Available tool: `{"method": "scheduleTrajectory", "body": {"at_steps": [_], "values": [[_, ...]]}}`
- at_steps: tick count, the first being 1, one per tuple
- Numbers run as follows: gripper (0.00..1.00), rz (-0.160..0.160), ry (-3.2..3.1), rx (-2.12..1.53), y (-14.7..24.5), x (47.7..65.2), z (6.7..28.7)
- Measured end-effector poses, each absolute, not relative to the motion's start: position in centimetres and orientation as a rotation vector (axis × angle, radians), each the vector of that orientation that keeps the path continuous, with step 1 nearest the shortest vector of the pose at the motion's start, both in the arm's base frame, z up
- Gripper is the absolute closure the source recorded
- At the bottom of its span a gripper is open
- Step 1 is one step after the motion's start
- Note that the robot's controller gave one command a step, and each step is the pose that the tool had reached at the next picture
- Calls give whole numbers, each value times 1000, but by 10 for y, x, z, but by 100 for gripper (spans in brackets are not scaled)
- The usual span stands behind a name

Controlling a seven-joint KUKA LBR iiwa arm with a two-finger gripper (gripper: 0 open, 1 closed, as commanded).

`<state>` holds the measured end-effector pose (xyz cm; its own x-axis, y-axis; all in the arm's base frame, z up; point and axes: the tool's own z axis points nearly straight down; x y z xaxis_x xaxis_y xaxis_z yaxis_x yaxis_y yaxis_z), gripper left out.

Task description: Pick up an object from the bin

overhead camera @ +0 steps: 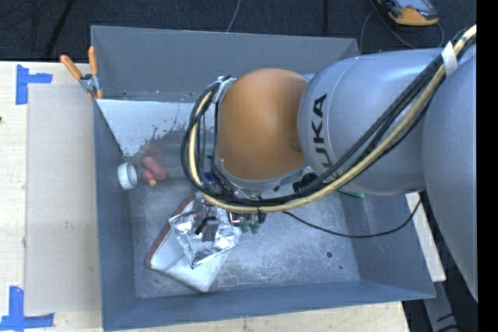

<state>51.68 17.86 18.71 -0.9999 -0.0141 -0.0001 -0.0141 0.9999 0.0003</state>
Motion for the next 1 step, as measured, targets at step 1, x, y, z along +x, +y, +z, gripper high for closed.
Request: {"method": "scheduleTrajectory", "body": {"at_steps": [1], "values": [[100, 6, 3058, -648, 176, 520, 91]]}}
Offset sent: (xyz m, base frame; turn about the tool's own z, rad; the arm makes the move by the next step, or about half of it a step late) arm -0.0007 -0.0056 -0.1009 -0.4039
